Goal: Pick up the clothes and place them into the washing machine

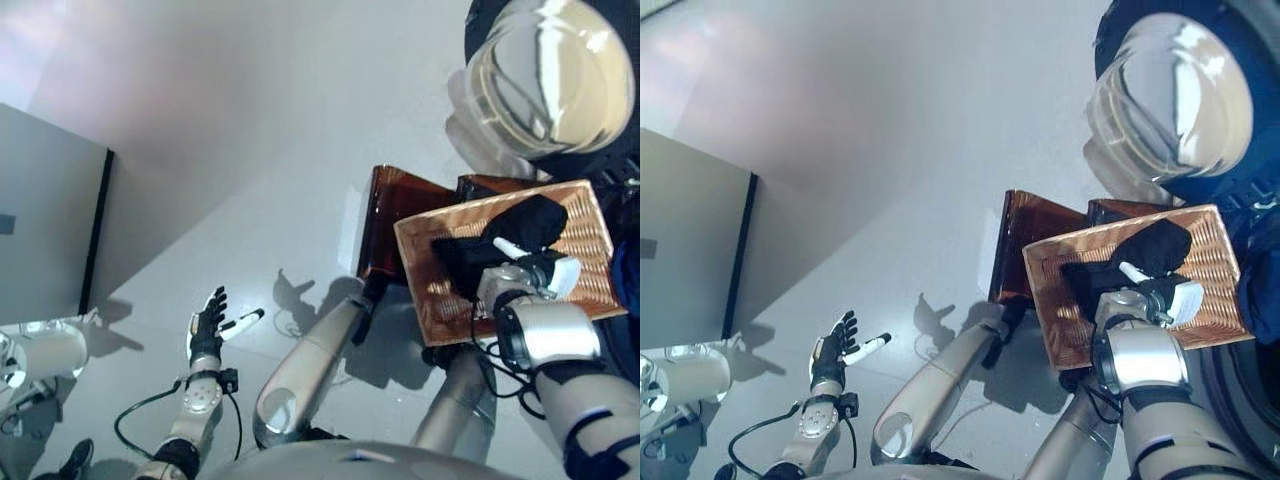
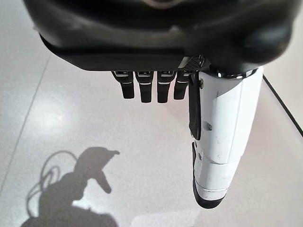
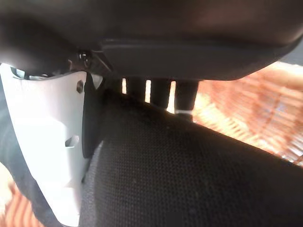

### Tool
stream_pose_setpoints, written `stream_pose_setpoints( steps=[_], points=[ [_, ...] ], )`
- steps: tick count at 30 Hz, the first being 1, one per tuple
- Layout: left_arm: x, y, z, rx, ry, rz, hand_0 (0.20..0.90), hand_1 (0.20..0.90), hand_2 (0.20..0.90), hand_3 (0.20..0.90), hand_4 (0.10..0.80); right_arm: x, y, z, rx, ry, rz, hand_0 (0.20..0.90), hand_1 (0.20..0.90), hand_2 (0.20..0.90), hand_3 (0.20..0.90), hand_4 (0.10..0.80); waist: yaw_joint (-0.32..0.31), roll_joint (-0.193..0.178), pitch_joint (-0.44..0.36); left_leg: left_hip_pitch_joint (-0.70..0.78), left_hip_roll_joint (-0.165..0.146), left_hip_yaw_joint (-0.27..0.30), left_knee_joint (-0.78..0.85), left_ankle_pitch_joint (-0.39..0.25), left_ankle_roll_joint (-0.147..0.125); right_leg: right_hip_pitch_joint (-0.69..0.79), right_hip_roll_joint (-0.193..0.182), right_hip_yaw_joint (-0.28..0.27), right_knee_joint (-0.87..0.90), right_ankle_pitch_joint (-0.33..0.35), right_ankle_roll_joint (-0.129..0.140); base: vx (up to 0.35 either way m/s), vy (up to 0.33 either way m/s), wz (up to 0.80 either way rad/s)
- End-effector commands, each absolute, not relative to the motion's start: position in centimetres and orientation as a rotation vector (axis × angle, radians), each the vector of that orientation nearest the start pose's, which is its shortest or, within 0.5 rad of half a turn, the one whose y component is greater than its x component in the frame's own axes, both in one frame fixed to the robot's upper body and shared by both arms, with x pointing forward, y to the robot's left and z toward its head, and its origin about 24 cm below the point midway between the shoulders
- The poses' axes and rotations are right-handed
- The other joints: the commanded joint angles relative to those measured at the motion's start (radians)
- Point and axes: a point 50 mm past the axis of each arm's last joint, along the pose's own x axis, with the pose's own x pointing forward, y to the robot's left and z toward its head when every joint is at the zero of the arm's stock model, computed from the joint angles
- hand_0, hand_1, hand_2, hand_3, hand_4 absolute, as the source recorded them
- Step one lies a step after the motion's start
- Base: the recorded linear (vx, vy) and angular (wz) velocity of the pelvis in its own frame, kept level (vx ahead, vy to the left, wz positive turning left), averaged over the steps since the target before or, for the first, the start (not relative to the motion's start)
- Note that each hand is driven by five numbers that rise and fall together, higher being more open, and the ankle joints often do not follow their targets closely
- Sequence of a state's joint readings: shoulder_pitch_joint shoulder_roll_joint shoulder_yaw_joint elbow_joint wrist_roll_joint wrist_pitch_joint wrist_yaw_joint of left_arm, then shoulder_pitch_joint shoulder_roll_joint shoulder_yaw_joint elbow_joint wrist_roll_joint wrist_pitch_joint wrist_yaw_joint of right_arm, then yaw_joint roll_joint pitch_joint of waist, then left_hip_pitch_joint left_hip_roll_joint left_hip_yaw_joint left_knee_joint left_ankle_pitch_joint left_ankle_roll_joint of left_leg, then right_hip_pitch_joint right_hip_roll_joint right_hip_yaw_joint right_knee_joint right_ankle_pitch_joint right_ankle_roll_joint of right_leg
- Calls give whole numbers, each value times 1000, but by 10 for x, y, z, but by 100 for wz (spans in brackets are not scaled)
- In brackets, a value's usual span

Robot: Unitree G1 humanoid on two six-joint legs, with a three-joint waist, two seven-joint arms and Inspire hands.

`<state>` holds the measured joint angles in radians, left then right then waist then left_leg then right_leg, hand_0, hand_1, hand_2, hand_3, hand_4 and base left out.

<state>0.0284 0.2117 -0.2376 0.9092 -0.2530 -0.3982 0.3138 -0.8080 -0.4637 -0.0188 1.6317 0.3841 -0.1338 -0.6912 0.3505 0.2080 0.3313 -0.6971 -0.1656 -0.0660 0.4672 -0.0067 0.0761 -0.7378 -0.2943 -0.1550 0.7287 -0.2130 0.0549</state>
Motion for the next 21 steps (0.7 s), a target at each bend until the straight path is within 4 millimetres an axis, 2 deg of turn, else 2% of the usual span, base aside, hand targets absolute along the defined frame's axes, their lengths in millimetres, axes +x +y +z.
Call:
stream_pose_setpoints(
  steps=[1, 2, 3, 4, 5, 7, 8, 12, 15, 16, 19, 21],
  points=[
    [147, 244, -117, 172, 605, 447, 900, 900, 900, 900, 800, 273, -362, 17, 117, 360, -1268, 200, 200, 200, 200, 300, -25, 14, -42, 17, 8, 38, -76, -17, -57, 137, 26, -7, -144, 48, -23, 97, 9, -6],
    [143, 244, -120, 170, 625, 450, 900, 900, 900, 900, 800, 267, -361, 10, 163, 362, -1283, 200, 200, 200, 200, 300, -35, 14, -45, 36, 9, 42, -88, -14, -60, 158, 27, -8, -163, 54, -19, 60, 3, -10],
    [139, 245, -122, 167, 645, 458, 900, 900, 900, 900, 800, 267, -356, 6, 248, 320, -1283, 200, 200, 200, 200, 300, -46, 16, -41, 65, 11, 43, -106, -9, -62, 189, 32, -9, -188, 60, -18, -53, 39, -19],
    [135, 245, -125, 148, 661, 477, 900, 900, 900, 900, 800, 270, -348, 2, 337, 272, -1273, 200, 200, 200, 200, 300, -61, 24, -38, 73, 18, 59, -124, 23, -60, 197, 37, -20, -211, 92, -24, -59, 49, -29],
    [130, 244, -128, 132, 685, 482, 900, 900, 900, 900, 800, 267, -341, -7, 361, 280, -1260, 200, 200, 200, 200, 300, -75, 26, -39, 94, 21, 64, -139, 27, -62, 217, 41, -17, -232, 98, -21, 35, 35, -29],
    [121, 240, -134, 101, 720, 488, 900, 900, 900, 900, 800, 272, -327, -12, 425, 243, -1218, 200, 200, 200, 200, 300, -95, 34, -44, 130, 14, 62, -151, 5, -68, 245, 46, 2, -246, 85, -12, 76, 22, -38],
    [117, 239, -136, 76, 730, 496, 900, 900, 900, 900, 800, 272, -321, -15, 455, 229, -1203, 200, 200, 200, 200, 300, -106, 47, -41, 137, 20, 74, -163, 33, -64, 250, 49, -2, -266, 112, -17, -59, 77, -47],
    [105, 230, -141, 14, 753, 493, 900, 900, 900, 900, 800, 280, -297, -16, 567, 136, -1143, 200, 200, 200, 200, 300, -142, 80, -42, 177, 23, 93, -193, 40, -62, 276, 56, 21, -310, 133, -10, -8, 44, -34],
    [101, 221, -143, -30, 750, 474, 900, 900, 900, 900, 800, 285, -293, -8, 661, 66, -1157, 200, 200, 200, 200, 300, -152, 116, -51, 189, 19, 104, -212, 42, -60, 276, 55, 31, -325, 137, -8, 12, 33, -31],
    [101, 221, -143, -30, 750, 474, 900, 900, 900, 900, 800, 285, -293, -8, 661, 66, -1157, 200, 200, 200, 200, 300, -152, 116, -51, 189, 19, 104, -212, 42, -60, 276, 55, 31, -325, 137, -8, 11, 23, -25],
    [101, 212, -143, -55, 734, 442, 900, 900, 900, 900, 800, 296, -294, 11, 740, -29, -1190, 200, 200, 200, 200, 300, -156, 160, -62, 194, 11, 107, -226, 43, -57, 262, 52, 43, -327, 138, -6, 17, 30, 0],
    [101, 210, -143, -58, 735, 431, 900, 900, 900, 900, 800, 300, -294, 18, 762, -64, -1185, 200, 200, 200, 200, 300, -156, 169, -65, 194, 9, 109, -229, 43, -56, 259, 51, 46, -326, 138, -6, 7, 12, 3]
  ],
)
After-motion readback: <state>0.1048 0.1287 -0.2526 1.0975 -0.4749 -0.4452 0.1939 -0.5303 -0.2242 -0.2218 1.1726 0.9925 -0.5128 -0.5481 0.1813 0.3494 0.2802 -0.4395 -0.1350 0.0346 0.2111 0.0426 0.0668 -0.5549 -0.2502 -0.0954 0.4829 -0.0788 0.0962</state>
